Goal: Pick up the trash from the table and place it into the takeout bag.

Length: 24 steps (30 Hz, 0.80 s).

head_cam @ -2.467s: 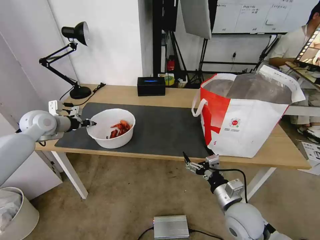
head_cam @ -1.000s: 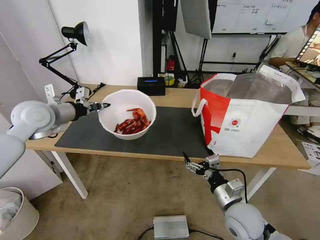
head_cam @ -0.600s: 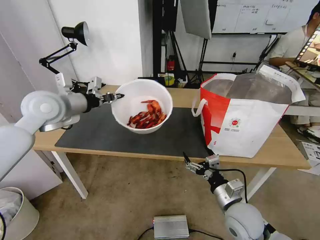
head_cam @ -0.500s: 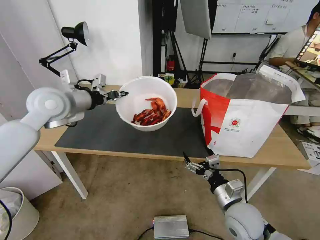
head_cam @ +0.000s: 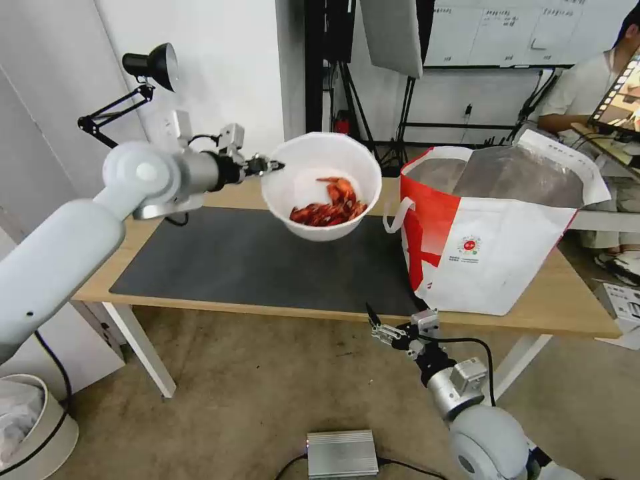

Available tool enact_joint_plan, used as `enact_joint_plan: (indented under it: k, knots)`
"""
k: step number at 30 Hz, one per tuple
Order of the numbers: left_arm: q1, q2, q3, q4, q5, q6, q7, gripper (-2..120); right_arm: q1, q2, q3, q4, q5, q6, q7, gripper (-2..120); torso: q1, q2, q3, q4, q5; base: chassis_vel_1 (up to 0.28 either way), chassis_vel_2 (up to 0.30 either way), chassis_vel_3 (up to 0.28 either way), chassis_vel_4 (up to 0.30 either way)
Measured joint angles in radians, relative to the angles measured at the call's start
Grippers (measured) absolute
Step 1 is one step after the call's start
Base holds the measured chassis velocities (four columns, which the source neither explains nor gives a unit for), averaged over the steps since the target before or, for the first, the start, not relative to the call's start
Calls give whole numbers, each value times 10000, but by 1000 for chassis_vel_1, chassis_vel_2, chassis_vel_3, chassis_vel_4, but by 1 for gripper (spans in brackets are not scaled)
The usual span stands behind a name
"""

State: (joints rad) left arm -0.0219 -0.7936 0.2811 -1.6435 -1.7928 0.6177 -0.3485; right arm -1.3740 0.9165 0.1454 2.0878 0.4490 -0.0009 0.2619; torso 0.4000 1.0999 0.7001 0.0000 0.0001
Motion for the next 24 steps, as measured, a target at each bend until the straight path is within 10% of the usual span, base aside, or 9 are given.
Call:
enact_joint_plan:
  k: [11,24]
  knots:
    - [-1373,-1061,808,905,-129,-49,-101,0,0,0,0,0,0,0,0,100,0,0,0,0,0,0,0,0,0]
    - [-2995,-4008,1825,3527,-208,-87,-299,0,0,0,0,0,0,0,0,100,0,0,0,-5,4,0,0,0,0]
